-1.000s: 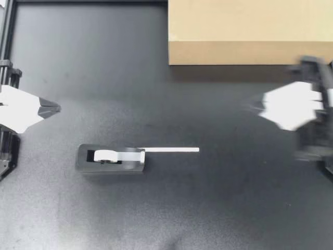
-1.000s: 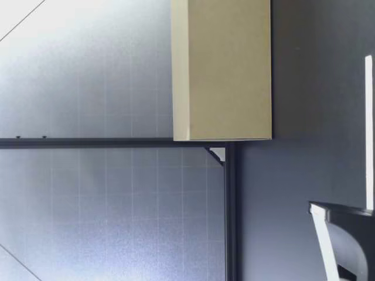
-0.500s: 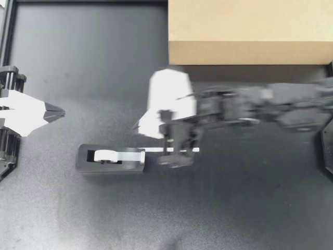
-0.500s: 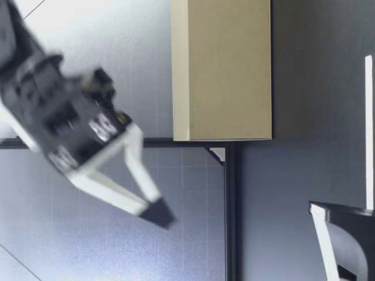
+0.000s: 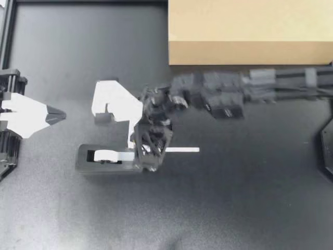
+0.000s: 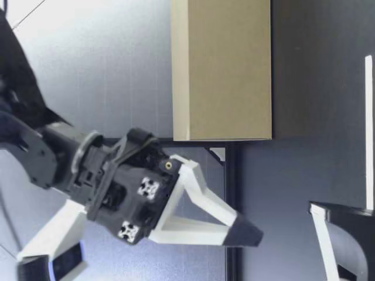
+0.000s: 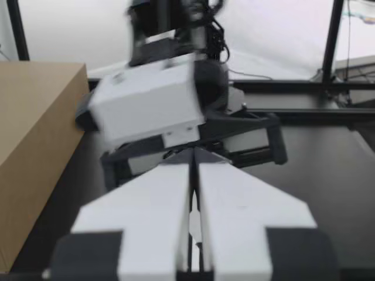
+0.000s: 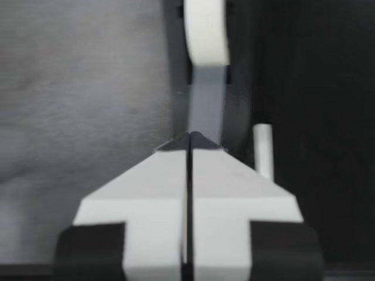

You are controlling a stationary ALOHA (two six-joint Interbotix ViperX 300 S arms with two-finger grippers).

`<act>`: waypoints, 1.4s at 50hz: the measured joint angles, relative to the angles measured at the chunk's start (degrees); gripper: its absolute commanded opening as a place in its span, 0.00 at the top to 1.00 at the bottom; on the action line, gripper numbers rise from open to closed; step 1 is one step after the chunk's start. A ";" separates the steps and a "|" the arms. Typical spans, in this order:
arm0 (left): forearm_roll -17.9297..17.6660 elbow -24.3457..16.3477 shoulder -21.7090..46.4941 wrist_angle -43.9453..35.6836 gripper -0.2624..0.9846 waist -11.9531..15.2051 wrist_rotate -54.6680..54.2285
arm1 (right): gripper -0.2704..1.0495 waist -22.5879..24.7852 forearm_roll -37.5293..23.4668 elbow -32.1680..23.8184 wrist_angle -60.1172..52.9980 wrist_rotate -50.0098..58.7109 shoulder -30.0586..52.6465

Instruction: Cut a small piece of tape from the tape dispenser then place it on the cardboard box's edge.

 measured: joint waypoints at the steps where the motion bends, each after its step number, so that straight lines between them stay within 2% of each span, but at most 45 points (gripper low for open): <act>1: 0.00 0.09 0.00 0.00 0.89 0.00 -0.09 | 0.91 -0.44 1.85 -0.18 0.44 -1.32 0.35; 8: 0.00 0.18 0.09 0.00 0.89 -0.09 -0.26 | 0.91 -5.01 15.29 -0.70 4.57 -7.91 3.52; 14: 0.00 0.09 0.00 0.00 0.89 0.00 -0.26 | 0.90 -7.91 20.13 -0.88 7.82 -9.58 6.15; 20: 0.00 0.18 0.09 0.00 0.89 0.00 -0.26 | 0.89 -8.44 20.48 -1.85 9.67 -9.58 8.26; 25: 0.00 0.09 0.00 0.00 0.89 0.00 -0.26 | 0.83 -8.17 20.57 -2.81 9.84 -9.58 9.40; 38: 0.00 1.05 0.09 0.00 0.89 -0.09 -0.26 | 0.56 -8.26 20.57 -6.24 10.28 -9.49 11.34; 53: 0.00 1.23 0.09 0.00 0.89 0.00 -0.26 | 0.48 -8.26 20.74 -9.93 15.47 -8.88 13.97; 70: 0.00 1.23 0.00 0.00 0.89 0.00 -0.26 | 0.48 -8.17 21.09 -10.55 17.40 -7.47 15.12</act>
